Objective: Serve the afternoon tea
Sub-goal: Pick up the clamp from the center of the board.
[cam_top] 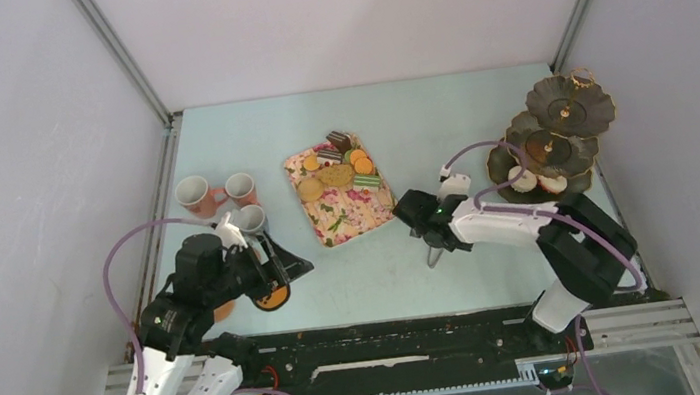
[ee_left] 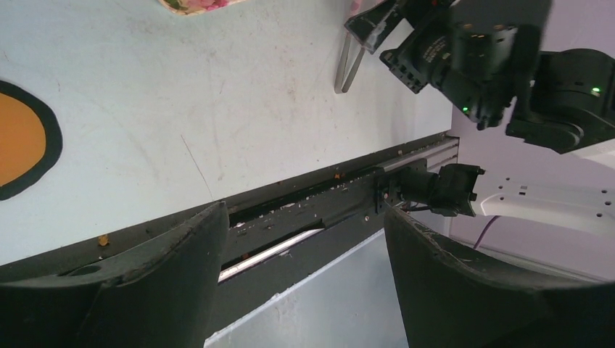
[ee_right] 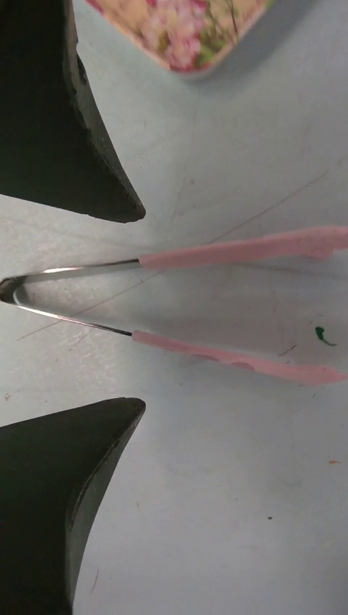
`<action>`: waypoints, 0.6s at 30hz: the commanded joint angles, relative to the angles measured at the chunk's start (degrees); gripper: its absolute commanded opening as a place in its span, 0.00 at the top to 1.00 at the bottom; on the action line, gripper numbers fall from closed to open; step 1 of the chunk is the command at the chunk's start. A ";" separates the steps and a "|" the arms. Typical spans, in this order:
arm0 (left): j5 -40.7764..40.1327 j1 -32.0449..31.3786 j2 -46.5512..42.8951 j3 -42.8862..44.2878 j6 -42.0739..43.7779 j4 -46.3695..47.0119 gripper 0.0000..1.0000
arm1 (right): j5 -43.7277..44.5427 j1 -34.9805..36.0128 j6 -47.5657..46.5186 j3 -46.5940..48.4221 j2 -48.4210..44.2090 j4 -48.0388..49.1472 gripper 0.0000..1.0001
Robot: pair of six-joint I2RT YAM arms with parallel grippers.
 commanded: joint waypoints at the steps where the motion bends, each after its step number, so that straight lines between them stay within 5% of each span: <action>1: 1.36 0.40 -0.68 1.42 1.51 -0.55 0.16 | 8.84 3.51 7.44 1.26 4.55 -1.43 0.09; 13: 0.90 0.40 -2.43 1.61 2.74 -4.23 0.16 | 11.67 4.74 3.66 -0.15 12.57 7.24 0.16; 18: 0.95 0.38 -2.50 2.15 2.56 -4.44 0.16 | 9.14 4.94 0.92 -2.90 10.92 10.47 0.33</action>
